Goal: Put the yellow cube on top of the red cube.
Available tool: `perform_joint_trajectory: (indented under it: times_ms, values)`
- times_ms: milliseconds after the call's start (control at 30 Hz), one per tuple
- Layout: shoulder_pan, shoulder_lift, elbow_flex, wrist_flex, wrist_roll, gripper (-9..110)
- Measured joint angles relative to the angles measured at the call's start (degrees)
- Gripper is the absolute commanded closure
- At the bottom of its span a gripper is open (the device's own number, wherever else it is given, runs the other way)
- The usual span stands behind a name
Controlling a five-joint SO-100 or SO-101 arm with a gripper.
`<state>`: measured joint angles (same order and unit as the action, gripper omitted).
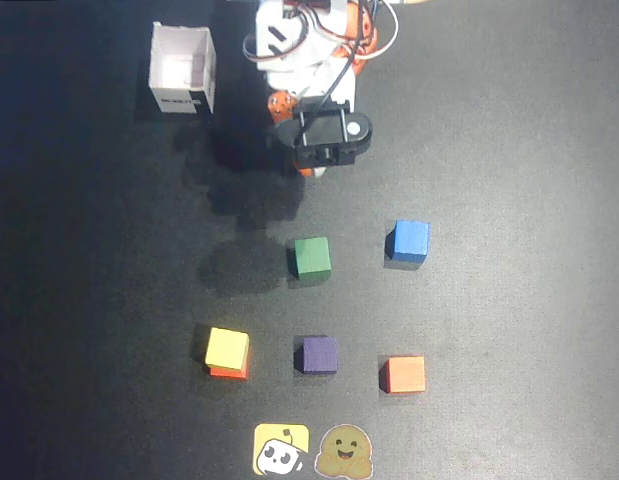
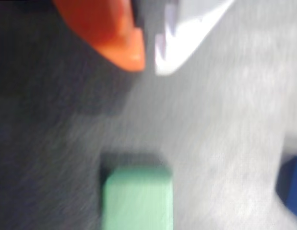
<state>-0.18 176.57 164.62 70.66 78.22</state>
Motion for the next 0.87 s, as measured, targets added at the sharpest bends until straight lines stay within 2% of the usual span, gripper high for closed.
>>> perform_joint_trajectory:
  times_ms: [867]
  values:
    - [-0.18,0.00,0.00,1.32,1.85,101]
